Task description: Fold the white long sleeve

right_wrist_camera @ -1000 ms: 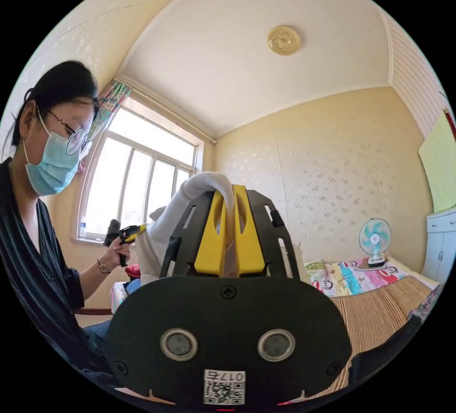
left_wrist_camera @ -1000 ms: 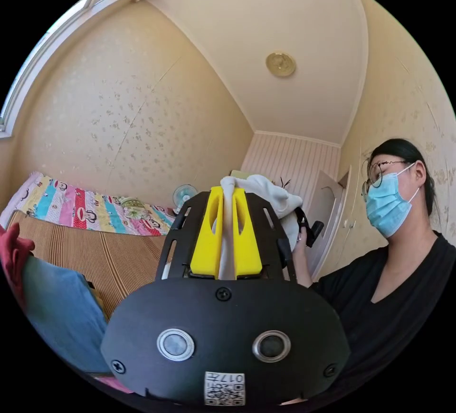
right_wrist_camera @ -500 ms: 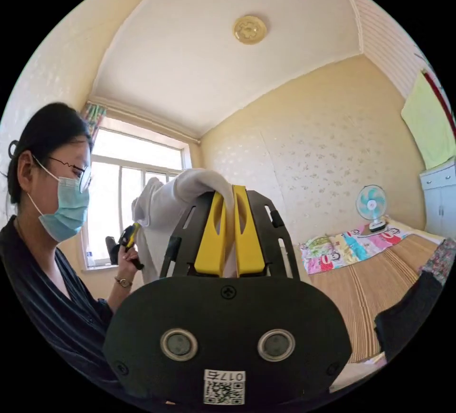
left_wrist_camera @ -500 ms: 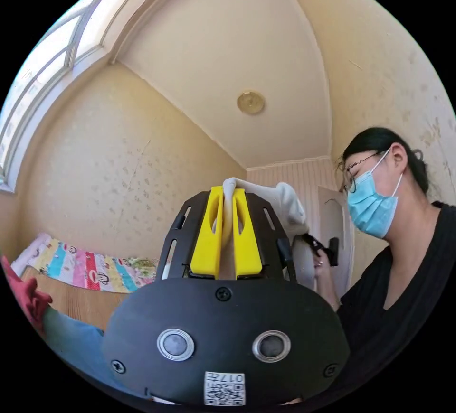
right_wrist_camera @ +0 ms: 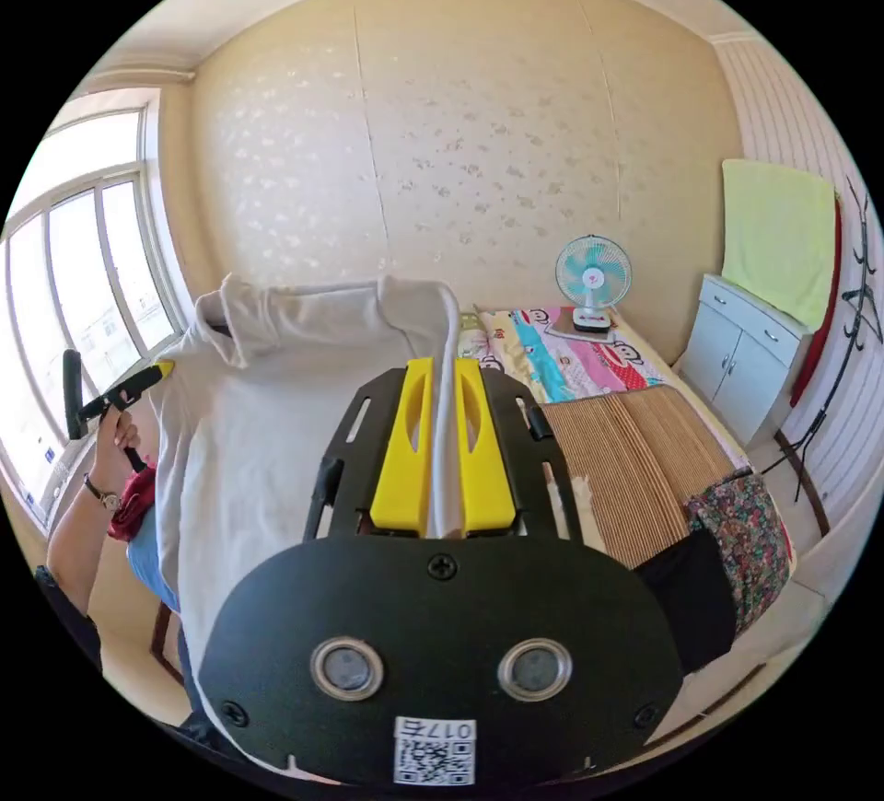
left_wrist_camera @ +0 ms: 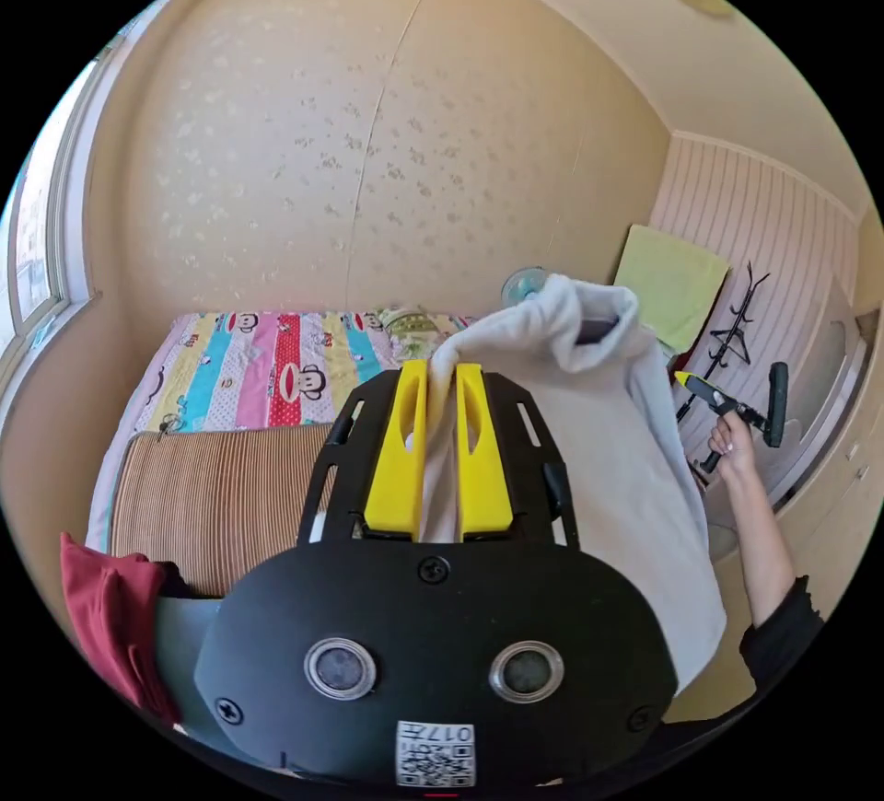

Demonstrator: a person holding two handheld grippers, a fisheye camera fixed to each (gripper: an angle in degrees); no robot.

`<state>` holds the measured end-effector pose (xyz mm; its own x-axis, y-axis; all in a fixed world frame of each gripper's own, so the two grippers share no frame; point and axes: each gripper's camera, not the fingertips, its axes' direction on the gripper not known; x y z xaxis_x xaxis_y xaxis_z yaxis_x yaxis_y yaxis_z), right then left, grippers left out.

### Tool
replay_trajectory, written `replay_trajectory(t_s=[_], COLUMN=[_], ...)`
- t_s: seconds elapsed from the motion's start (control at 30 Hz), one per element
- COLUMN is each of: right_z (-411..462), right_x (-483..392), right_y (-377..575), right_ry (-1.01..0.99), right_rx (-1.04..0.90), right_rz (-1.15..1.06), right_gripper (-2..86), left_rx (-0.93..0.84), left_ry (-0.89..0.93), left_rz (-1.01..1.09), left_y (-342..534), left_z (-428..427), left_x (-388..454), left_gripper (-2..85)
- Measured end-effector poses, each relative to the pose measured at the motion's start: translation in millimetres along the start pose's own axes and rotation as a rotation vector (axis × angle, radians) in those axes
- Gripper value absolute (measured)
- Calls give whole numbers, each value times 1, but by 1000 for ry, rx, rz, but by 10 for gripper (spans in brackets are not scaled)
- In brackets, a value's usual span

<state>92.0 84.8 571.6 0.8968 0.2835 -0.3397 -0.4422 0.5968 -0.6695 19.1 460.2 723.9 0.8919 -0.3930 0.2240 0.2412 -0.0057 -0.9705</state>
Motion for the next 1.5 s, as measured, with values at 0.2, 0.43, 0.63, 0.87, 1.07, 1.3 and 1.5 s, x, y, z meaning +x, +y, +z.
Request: replay_trajectory(t_s=[0.2, 0.43, 0.63, 0.87, 1.07, 1.3, 1.5], right_z=[135, 269, 179, 88, 21, 84, 48], right_x=[3, 35, -11, -92, 42, 171, 137], right_y=[144, 325, 386, 439, 365, 335, 346], right_ry=[-26, -41, -77, -130, -66, -10, 95], right_rx=[-282, -731, -553, -539, -339, -597, -596], right_rz=[-114, -64, 18, -97, 58, 240, 163], right_gripper=[50, 48, 21, 12, 6, 7, 6], left_rx=[-200, -488, -454, -435, -426, -544, -624], left_ry=[150, 283, 277, 140, 206, 232, 114], left_rz=[11, -82, -148, -392, -468, -286, -53], left_y=[149, 305, 330, 402, 434, 416, 418], left_z=[101, 178, 136, 36, -17, -5, -56], left_x=[2, 27, 12, -59, -104, -82, -56], left_gripper=[50, 50, 58, 83, 85, 52, 40])
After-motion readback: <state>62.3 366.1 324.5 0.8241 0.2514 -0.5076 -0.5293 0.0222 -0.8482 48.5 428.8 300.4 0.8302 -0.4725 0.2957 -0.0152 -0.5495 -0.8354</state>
